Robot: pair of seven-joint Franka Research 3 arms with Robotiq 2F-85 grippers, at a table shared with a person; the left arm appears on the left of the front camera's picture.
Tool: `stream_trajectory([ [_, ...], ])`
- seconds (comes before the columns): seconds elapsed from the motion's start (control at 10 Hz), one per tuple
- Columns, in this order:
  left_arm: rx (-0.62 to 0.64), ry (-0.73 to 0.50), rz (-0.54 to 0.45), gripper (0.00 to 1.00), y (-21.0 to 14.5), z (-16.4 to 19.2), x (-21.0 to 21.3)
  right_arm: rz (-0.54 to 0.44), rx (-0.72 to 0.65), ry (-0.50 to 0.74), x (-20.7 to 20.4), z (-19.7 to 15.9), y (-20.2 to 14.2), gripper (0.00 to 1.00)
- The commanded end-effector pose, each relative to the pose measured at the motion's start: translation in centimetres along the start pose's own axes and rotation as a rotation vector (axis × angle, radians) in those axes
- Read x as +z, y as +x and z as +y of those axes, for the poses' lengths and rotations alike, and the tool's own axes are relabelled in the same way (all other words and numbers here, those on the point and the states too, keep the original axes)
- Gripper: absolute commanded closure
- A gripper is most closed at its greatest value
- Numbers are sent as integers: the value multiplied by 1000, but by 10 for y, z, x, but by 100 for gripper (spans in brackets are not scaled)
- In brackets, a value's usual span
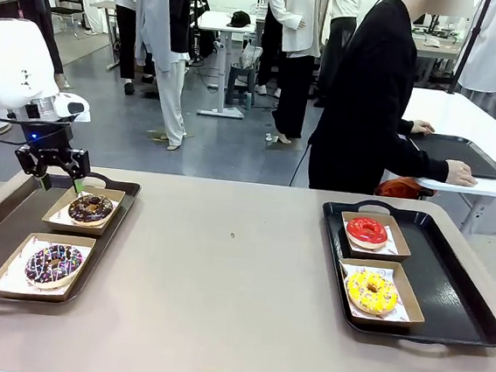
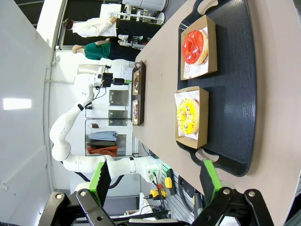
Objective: Individually package the donuts and arrange them on the tray.
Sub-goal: Place the picked Paper togo box on the Handle tray.
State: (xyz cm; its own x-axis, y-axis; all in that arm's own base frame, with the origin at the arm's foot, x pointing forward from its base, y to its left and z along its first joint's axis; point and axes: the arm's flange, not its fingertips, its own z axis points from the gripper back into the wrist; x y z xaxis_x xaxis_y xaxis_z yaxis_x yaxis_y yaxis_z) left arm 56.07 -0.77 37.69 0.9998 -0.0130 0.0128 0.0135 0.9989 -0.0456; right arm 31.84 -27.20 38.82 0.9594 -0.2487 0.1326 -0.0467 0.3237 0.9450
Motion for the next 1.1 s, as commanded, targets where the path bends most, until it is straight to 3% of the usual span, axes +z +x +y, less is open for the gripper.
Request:
stream_trajectory([
  [0.0, 2, -20, 9, 0, 0, -1, 5, 0, -9, -5, 0, 2, -2, 0],
  [0.1, 3, -27, 10, 11, -1, -1, 6, 0, -9, -5, 0, 2, -2, 0],
  [0.2, 2, -33, 12, 3, -1, -1, 6, 0, -9, -5, 0, 2, -2, 0],
  [0.3, 6, -36, 14, 0, 0, 0, 6, 0, -9, -5, 0, 2, -2, 0],
  [1.0, 6, -10, 8, 0, 0, -1, 1, 0, -9, -5, 0, 2, -2, 0],
])
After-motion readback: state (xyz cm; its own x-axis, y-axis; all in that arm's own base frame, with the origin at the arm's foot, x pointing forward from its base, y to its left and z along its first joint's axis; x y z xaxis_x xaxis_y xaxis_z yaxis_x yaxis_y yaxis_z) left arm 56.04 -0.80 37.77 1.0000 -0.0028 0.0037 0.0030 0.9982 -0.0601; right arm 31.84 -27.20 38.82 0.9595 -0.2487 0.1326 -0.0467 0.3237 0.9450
